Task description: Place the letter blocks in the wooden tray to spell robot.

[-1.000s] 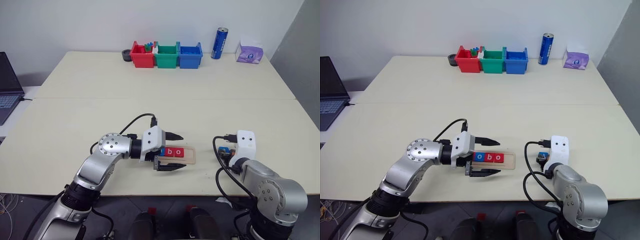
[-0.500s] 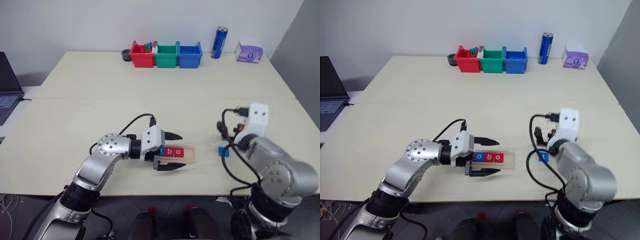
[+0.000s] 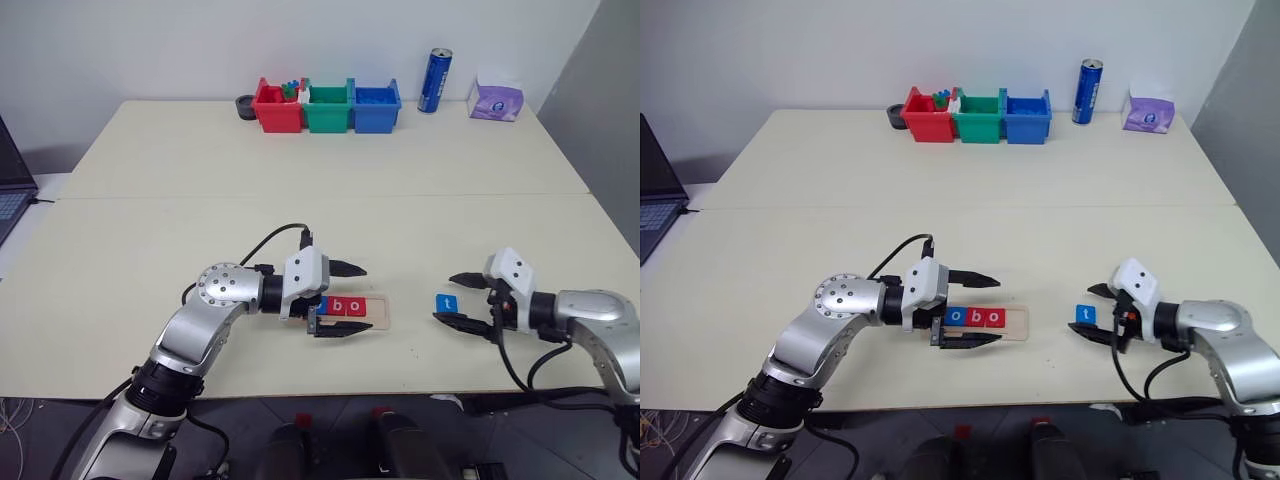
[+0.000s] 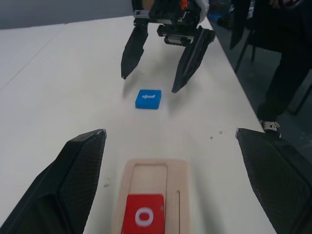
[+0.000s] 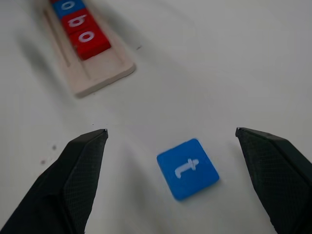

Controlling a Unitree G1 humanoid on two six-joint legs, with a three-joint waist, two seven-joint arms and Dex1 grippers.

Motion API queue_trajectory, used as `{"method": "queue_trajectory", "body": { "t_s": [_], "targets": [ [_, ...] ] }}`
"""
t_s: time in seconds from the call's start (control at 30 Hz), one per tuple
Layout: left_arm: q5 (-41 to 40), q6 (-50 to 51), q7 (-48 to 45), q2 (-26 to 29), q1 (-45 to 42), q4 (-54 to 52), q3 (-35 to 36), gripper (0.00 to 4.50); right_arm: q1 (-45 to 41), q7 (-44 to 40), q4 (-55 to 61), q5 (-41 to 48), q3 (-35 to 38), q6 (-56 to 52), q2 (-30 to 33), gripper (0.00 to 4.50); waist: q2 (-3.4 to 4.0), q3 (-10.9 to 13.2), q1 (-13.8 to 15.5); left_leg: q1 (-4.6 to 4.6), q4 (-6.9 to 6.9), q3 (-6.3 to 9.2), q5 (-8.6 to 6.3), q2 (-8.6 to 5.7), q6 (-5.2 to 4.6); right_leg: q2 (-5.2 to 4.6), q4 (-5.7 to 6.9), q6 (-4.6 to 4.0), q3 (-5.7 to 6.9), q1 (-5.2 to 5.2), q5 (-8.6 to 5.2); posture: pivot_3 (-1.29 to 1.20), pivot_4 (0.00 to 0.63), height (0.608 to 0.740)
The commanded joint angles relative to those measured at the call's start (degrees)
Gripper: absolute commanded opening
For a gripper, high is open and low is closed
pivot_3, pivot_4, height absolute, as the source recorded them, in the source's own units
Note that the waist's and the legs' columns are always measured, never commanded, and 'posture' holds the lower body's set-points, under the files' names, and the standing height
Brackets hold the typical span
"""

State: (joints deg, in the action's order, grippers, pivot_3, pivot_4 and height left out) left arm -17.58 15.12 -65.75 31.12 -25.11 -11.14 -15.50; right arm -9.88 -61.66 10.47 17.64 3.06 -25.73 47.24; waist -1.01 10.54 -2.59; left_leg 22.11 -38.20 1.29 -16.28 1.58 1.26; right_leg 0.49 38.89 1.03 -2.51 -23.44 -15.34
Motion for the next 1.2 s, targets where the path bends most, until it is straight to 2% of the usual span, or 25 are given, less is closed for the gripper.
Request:
{"method": "queue_trajectory", "body": {
  "t_s": [0.03, 0.43, 0.83, 0.93, 1.13, 1.17, 1.2],
  "targets": [
    [0.0, -1.5, -0.6, 0.0, -0.5, -0.9, 0.1, 4.5, -1.6, -2.5, -2.7, -0.7, -0.8, 5.6, 0.5, 4.47, -0.05, 0.0, 0.0, -0.13, 0.01, 0.01, 0.0, 0.03, 0.0, 0.04, 0.01, 0.18, 0.03, 0.12, -0.12, 0.0, 0.15, 0.74],
    [-0.2, -2.0, -1.9, -0.8, -1.4, 0.1, -0.5, 4.5, -5.8, -2.3, -11.4, -4.9, -6.6, 12.3, -1.7, 4.47, -0.04, 0.0, 0.8, -0.19, -0.01, 0.03, 0.01, 0.04, 0.03, 0.03, 0.07, -0.11, -0.02, 0.15, 0.02, 0.0, 0.15, 0.74],
    [0.1, -2.1, -1.8, -0.7, -2.1, 0.7, 0.1, 4.5, -6.1, -5.0, -16.0, -5.8, -6.8, 13.5, -0.6, 4.47, -0.04, 0.0, 0.9, -0.19, -0.02, 0.04, 0.02, 0.03, 0.03, 0.01, 0.07, -0.12, -0.01, 0.15, 0.03, 0.0, 0.15, 0.74],
    [0.2, -2.1, -1.8, -0.8, -2.2, 0.9, 0.1, 4.5, -6.7, -5.2, -17.0, -6.2, -7.0, 14.2, -0.7, 3.84, -0.04, 0.0, 0.9, -0.19, -0.02, 0.04, 0.02, 0.03, 0.03, 0.01, 0.08, -0.12, -0.01, 0.15, 0.03, 0.0, 0.15, 0.74],
    [0.2, -2.3, -1.8, -1.0, -2.7, 1.4, -0.1, 4.5, -7.9, -5.3, -17.6, -6.3, -7.2, 14.0, -1.3, 1.66, -0.04, 0.0, 0.9, -0.19, -0.03, 0.05, 0.02, 0.03, 0.03, 0.01, 0.09, -0.12, -0.01, 0.16, 0.03, 0.0, 0.15, 0.74],
    [0.2, -2.3, -1.8, -1.0, -2.7, 1.4, -0.1, 4.5, -8.0, -5.3, -17.6, -6.3, -7.2, 14.0, -1.4, 1.44, -0.04, 0.0, 0.9, -0.19, -0.03, 0.05, 0.02, 0.03, 0.03, 0.01, 0.09, -0.12, -0.01, 0.15, 0.03, 0.0, 0.15, 0.74],
    [0.2, -2.3, -1.8, -1.0, -2.8, 1.4, 0.0, 4.5, -8.0, -5.3, -17.7, -6.3, -7.2, 14.1, -1.4, 1.46, -0.04, 0.0, 0.9, -0.19, -0.03, 0.05, 0.02, 0.03, 0.03, 0.01, 0.09, -0.12, -0.01, 0.16, 0.03, 0.0, 0.15, 0.74]
  ]
}}
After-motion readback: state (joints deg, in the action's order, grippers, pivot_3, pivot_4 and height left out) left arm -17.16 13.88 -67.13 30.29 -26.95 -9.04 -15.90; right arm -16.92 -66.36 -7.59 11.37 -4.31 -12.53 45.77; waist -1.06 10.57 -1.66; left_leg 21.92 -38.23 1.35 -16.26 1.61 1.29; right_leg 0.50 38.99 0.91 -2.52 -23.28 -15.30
